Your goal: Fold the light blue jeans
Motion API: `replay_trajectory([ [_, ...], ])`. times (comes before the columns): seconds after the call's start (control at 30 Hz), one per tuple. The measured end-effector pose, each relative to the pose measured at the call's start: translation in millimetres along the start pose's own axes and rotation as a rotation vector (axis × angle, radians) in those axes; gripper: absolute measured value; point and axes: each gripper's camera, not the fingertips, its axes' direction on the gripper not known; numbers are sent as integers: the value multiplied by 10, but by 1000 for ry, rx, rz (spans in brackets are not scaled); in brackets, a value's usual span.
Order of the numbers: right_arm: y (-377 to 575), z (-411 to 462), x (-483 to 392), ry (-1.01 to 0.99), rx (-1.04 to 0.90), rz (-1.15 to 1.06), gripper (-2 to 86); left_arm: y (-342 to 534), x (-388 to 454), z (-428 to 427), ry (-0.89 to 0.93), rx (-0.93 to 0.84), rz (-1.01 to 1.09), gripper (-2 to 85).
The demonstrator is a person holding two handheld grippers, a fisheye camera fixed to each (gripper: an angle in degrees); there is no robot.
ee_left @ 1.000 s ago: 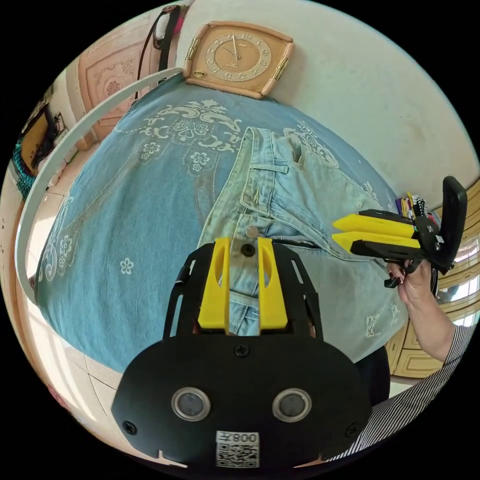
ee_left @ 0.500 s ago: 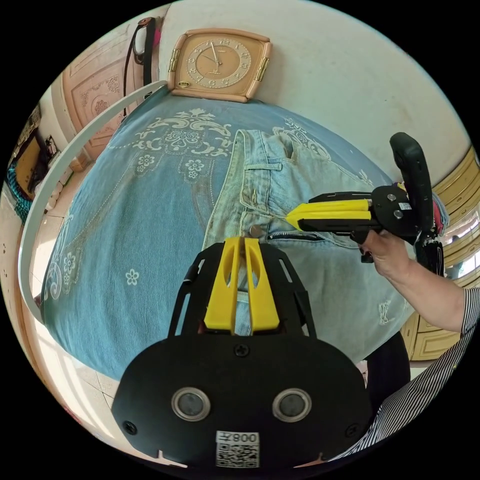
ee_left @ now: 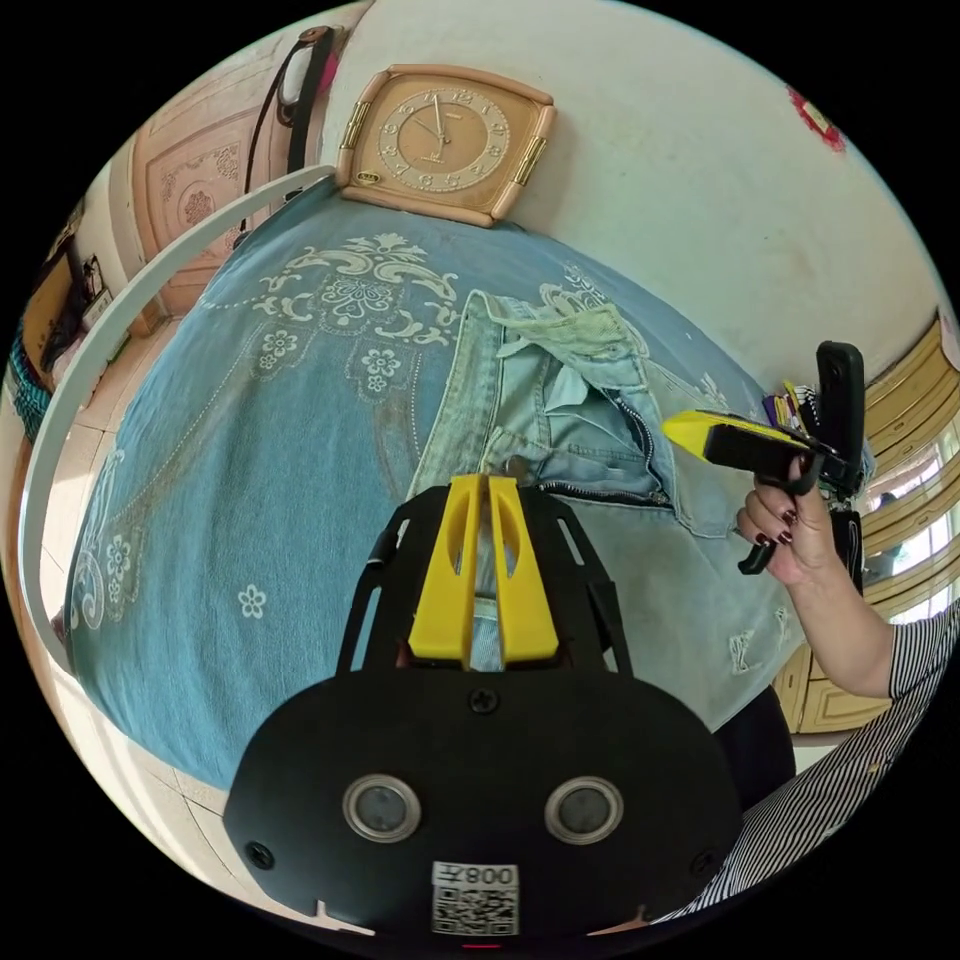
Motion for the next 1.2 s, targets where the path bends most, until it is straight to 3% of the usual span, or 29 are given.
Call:
replay_trajectory([
  [0.2,-25,613,82,126,-249,-155,8,-19,-93,94,-17,-50,1,12],
  [0.4,-75,831,285,151,-305,-157,10,101,-170,-160,-62,82,-72,5],
  [0.53,-91,905,286,203,-309,-183,14,87,11,-215,3,104,28,3],
  [0.63,-106,938,267,245,-302,-191,21,52,115,-39,-46,-4,76,2],
  [0.93,-4,1044,30,467,-221,-331,53,35,326,-106,-182,-17,166,1],
  [1.1,-136,785,74,403,-187,-213,27,-29,343,-268,-139,-42,114,1],
  [1.2,-101,422,41,402,-68,-160,14,39,497,-505,-128,61,149,2],
])
